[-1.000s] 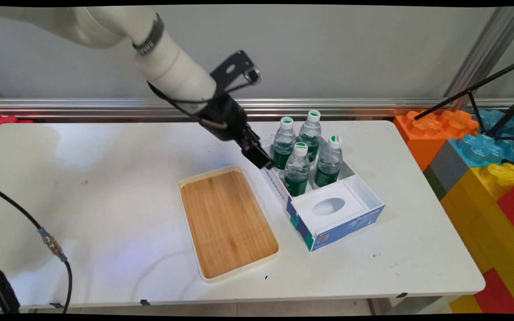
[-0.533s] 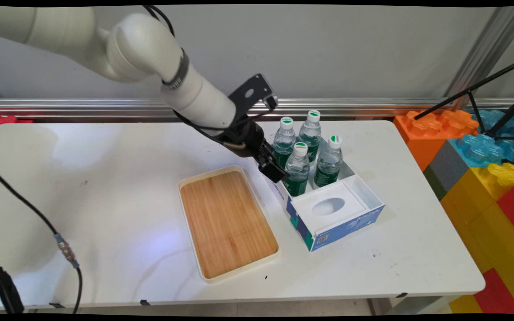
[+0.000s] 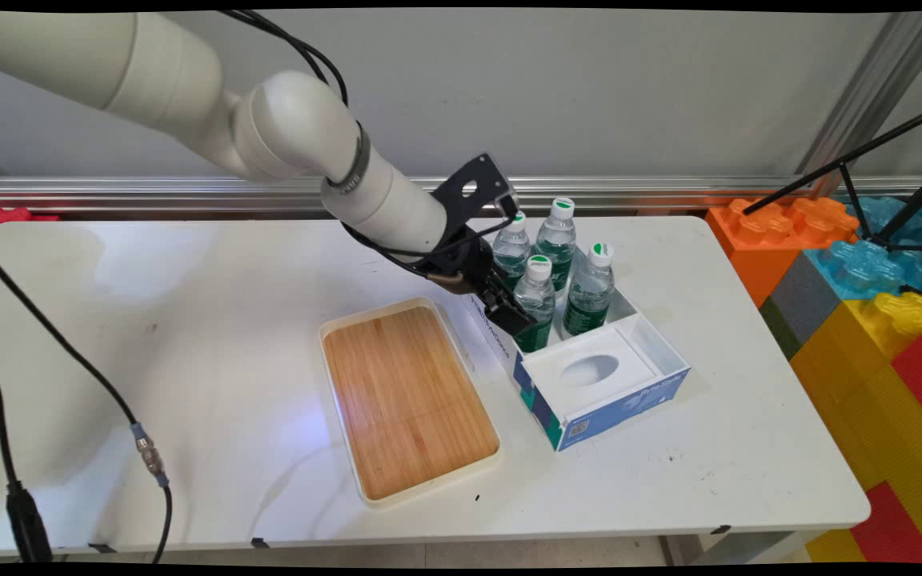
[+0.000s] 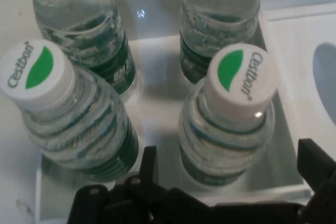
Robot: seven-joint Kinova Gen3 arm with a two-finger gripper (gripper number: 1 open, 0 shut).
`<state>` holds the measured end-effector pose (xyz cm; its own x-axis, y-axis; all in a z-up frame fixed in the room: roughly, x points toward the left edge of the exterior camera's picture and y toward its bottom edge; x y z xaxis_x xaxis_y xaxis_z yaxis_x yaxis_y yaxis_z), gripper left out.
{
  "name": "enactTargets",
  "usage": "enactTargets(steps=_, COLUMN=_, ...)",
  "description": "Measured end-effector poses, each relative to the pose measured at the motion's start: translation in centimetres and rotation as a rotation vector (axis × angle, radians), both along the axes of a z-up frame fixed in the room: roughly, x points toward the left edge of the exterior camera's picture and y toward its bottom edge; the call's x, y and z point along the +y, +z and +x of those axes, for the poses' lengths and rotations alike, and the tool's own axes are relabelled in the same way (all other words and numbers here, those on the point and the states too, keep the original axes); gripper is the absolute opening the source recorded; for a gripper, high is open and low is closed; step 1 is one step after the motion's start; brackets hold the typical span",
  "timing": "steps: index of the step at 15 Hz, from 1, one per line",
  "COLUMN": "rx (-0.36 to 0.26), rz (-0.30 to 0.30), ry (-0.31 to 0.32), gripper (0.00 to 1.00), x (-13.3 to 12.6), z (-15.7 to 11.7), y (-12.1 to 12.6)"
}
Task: Pick up the green bottle from the white box
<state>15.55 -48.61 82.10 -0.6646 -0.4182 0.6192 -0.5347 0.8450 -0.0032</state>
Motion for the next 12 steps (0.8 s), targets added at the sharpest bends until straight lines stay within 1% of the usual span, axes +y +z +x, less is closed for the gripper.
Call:
enactTargets(steps=5, rx=0.021, rz=-0.012, ry=0.007, gripper=1.00, x=-0.6, z=-1.1, y=-1.8)
enactTargets(steps=10, rx=0.035, rz=-0.021, ry=0.014, gripper=1.00, x=-1.1, z=-1.8, y=-2.9)
enactTargets(steps=11, rx=0.035, rz=-0.023, ry=0.013, gripper=0.00, x=-1.2, z=-1.8, y=-3.1)
enactTargets(steps=12, rx=0.036, rz=-0.026, ry=0.012, gripper=0.00, x=-1.2, z=-1.9, y=-3.2)
